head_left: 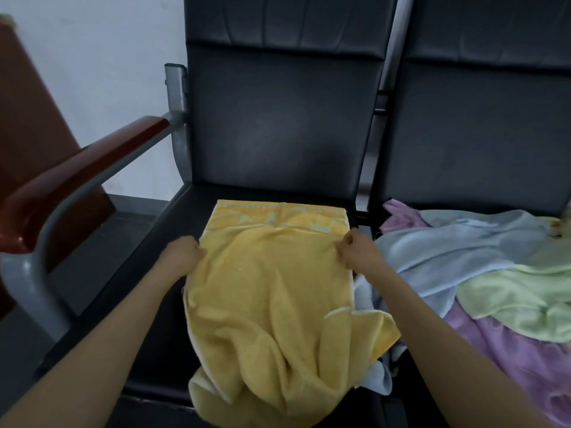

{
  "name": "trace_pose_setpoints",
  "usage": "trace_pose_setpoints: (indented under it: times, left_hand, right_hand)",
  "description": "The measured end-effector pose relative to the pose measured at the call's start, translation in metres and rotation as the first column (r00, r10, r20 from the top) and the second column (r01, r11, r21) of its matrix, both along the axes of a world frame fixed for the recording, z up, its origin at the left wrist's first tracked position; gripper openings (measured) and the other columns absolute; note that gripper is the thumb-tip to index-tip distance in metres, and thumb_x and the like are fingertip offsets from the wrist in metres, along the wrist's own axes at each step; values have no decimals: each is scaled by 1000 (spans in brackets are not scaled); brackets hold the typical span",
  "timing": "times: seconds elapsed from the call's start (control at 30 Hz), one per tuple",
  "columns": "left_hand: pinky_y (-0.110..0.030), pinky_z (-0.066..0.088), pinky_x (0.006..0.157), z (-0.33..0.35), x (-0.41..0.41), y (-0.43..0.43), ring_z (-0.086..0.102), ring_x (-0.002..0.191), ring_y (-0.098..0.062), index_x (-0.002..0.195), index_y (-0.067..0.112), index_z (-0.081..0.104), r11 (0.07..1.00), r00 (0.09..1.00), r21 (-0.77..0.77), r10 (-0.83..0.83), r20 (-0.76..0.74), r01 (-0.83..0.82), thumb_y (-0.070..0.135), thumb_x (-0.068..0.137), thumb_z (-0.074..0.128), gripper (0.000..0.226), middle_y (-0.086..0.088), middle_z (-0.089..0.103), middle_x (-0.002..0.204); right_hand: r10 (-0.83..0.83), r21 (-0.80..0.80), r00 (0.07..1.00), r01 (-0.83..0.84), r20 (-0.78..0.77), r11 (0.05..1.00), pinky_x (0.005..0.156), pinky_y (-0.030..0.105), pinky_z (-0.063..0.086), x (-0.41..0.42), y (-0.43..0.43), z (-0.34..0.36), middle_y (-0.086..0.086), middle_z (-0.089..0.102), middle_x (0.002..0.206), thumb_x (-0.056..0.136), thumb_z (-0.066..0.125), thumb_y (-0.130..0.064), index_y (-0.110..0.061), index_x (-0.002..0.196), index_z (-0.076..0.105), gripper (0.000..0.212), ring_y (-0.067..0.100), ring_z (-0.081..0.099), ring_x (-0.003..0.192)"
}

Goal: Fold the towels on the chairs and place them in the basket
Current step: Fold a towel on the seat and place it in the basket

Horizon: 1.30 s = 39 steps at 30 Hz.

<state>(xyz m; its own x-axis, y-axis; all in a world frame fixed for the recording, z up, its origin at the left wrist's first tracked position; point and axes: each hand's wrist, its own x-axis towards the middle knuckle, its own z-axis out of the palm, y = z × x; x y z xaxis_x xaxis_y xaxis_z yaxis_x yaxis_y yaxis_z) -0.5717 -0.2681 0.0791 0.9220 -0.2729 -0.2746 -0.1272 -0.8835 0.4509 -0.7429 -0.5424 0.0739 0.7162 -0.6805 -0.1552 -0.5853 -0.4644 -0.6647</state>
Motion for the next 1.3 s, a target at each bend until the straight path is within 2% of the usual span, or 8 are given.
trace_pose_setpoints:
  times: [0.1, 0.2, 0.37, 0.53, 0.7, 0.97, 1.1, 1.3]
  left_hand:
    - [-32, 47, 62, 17, 18, -5, 53, 66, -21, 101, 5, 55, 905, 985, -397, 172, 18, -151, 20, 96, 51, 16, -12, 57, 82]
    - [-34, 55, 65, 23, 26, -7, 63, 87, -29, 134, 11, 33, 736, 978, -645, 179, -107, -206, 27, 90, 62, 55, -22, 50, 125]
    - [-41, 40, 100, 3, -14, -10, 41, 127, -33, 145, 5, 26, 996, 1000, -85, -25, -12, 24, 40, 88, 62, 76, -18, 21, 149]
    - [-34, 48, 77, -19, -42, 7, 56, 98, -25, 108, 6, 52, 995, 997, 84, -54, -47, 58, 40, 85, 66, 44, -15, 51, 121]
    - [-27, 37, 53, -9, -56, 21, 52, 65, -16, 75, 14, 49, 996, 997, 53, -78, 24, 77, 30, 88, 61, 25, -4, 54, 77]
    - [-41, 56, 84, 24, -17, 20, 59, 105, -29, 140, 15, 31, 665, 978, -717, 149, -143, -206, 23, 92, 60, 57, -17, 44, 135]
    - [-37, 34, 106, 12, -40, 10, 36, 132, -30, 149, 15, 20, 956, 991, -267, -105, 81, 123, 32, 91, 61, 72, -11, 11, 154]
    - [-35, 36, 104, -23, -80, 22, 38, 128, -26, 137, 15, 41, 924, 913, 70, -382, 143, 376, 30, 94, 56, 49, -8, 38, 141]
  right_hand:
    - [-206, 355, 935, 95, 289, 930, 37, 21, 40, 8, -13, 26, 11, 52, 75, 96, 53, -15, -9, 93, 48, 8, 10, 50, 41]
    - [-201, 334, 842, 26, 501, 942, 72, 24, 53, 14, -18, 36, 8, 50, 122, 92, 58, -10, -14, 129, 39, 42, 9, 65, 85]
    - [115, -50, 992, -112, 54, 992, 85, 32, 45, 13, 5, 9, 13, 37, 142, 88, 65, -27, -8, 142, 31, 67, 30, 49, 120]
    - [94, -268, 952, -176, -293, 947, 104, 37, 30, -6, 26, -22, 16, 41, 133, 87, 61, -40, -1, 133, 38, 65, 32, 38, 125]
    - [115, -480, 985, -162, -124, 862, 93, 33, 34, -27, 42, -24, 9, 52, 115, 96, 46, -22, -12, 114, 56, 23, 28, 41, 110]
    - [-113, -2, 908, 125, 404, 992, 70, 25, 34, -22, 36, 51, 7, 57, 102, 96, 46, -15, -6, 124, 47, 29, 23, 54, 90]
    - [58, -298, 998, -66, -37, 952, 100, 41, 35, -23, 33, 27, 20, 35, 138, 89, 58, -19, -5, 139, 31, 59, 38, 40, 124]
    - [341, -372, 935, -351, -93, 860, 100, 32, 33, -43, 76, -15, 12, 41, 130, 89, 56, -13, -13, 133, 46, 46, 30, 36, 122]
